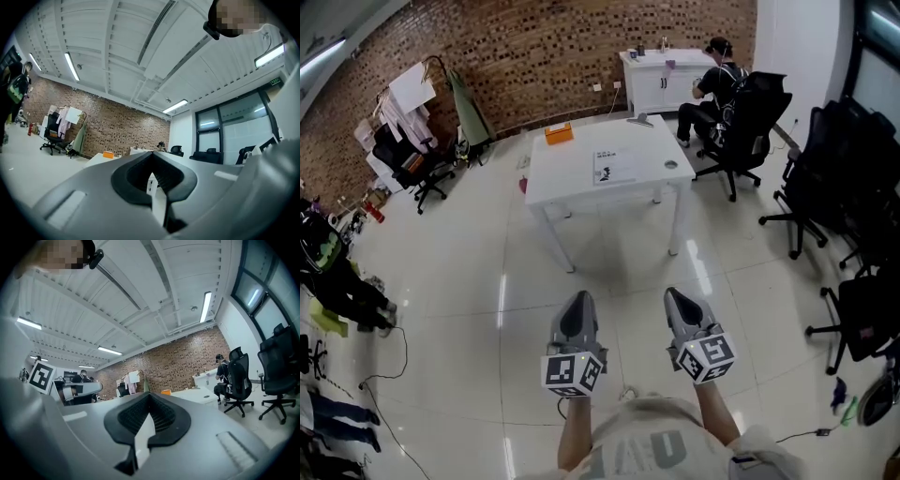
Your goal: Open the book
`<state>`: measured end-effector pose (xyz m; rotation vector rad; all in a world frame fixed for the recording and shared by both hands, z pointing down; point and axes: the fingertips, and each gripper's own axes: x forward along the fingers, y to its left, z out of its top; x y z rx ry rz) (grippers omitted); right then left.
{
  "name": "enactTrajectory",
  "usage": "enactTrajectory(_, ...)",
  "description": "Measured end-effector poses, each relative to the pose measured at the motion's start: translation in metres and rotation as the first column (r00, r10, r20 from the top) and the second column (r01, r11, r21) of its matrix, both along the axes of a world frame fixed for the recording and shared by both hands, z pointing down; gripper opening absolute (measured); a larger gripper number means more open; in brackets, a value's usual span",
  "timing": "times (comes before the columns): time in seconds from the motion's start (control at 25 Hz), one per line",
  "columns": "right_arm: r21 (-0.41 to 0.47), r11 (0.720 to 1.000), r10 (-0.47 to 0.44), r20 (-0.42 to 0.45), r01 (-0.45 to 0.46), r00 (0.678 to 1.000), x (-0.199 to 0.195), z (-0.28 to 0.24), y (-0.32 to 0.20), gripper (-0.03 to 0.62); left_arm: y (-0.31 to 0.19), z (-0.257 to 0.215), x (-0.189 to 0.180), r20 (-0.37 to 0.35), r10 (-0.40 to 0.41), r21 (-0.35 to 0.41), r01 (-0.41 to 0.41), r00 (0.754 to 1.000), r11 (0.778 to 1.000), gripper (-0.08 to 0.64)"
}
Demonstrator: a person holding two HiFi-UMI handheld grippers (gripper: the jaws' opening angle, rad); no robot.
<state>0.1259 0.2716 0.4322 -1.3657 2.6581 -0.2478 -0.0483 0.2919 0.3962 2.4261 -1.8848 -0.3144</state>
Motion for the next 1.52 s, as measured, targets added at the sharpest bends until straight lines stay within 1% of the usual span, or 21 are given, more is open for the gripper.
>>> enactTrajectory(0.16,0.0,1.0,-0.012,0.016,0.012,1.0,0.005,0.001,0.005,0.005,0.004,0.001,0.002,-0.005,-0.013,-0.001,0.013,1.0,1.0,0.017)
enactTrajectory(0.4,0.004,1.0,-0.02,-0.024,0.02,1.0,0.012,0.003,0.011,0.005,0.008,0.008,-0.002,-0.028,-0.057,-0.025,0.056,0.998,0.998,0.017)
enactTrajectory(0.6,-0.05,0.998,-0.028,-0.041,0.026,0.999,0.032,0.03,0.021,0.005,0.023,0.037,-0.001,-0.049,-0.091,-0.079,0.087,0.995,0.993,0.017)
enactTrajectory(0.72,-0.089,0.996,-0.017,-0.01,0.016,1.0,0.043,0.045,0.015,0.005,0.025,0.045,-0.003,-0.041,-0.109,-0.088,0.105,0.993,0.991,0.017)
enactTrajectory(0.8,-0.113,0.993,-0.038,0.01,0.039,0.999,0.044,0.052,0.01,0.005,0.02,0.046,-0.008,-0.051,-0.138,-0.088,0.133,0.989,0.987,0.017)
enactTrajectory(0.84,-0.112,0.992,-0.058,0.001,0.058,0.998,0.042,0.055,0.009,0.005,0.016,0.045,-0.012,-0.058,-0.152,-0.087,0.146,0.987,0.985,0.017)
enactTrajectory(0.92,-0.085,0.993,-0.091,-0.059,0.086,0.994,0.036,0.057,0.002,0.005,0.003,0.042,-0.018,-0.056,-0.164,-0.074,0.16,0.985,0.984,0.017)
enactTrajectory(1.0,-0.058,0.994,-0.099,-0.121,0.092,0.988,0.031,0.057,-0.016,0.005,-0.016,0.039,-0.022,-0.048,-0.169,-0.054,0.167,0.984,0.985,0.017)
enactTrajectory(1.04,-0.051,0.994,-0.098,-0.138,0.092,0.986,0.029,0.058,-0.028,0.005,-0.028,0.039,-0.023,-0.055,-0.171,-0.046,0.169,0.984,0.985,0.017)
enactTrajectory(1.12,-0.049,0.994,-0.101,-0.147,0.095,0.984,0.024,0.063,-0.057,0.005,-0.058,0.046,-0.028,-0.085,-0.167,-0.041,0.164,0.982,0.986,0.017)
enactTrajectory(1.24,-0.053,0.992,-0.121,-0.17,0.113,0.978,0.009,0.074,-0.109,0.005,-0.116,0.062,-0.037,-0.114,-0.146,-0.06,0.14,0.983,0.988,0.017)
enactTrajectory(1.32,-0.053,0.991,-0.132,-0.207,0.124,0.969,-0.002,0.077,-0.159,0.005,-0.165,0.069,-0.043,-0.113,-0.127,-0.073,0.119,0.985,0.99,0.017)
enactTrajectory(1.4,-0.041,0.992,-0.127,-0.236,0.121,0.963,-0.012,0.071,-0.219,0.005,-0.218,0.071,-0.049,-0.094,-0.104,-0.079,0.097,0.99,0.992,0.017)
enactTrajectory(1.52,-0.003,0.996,-0.092,-0.239,0.094,0.967,-0.034,0.049,-0.315,0.005,-0.307,0.06,-0.067,-0.071,-0.063,-0.064,0.059,0.995,0.996,0.017)
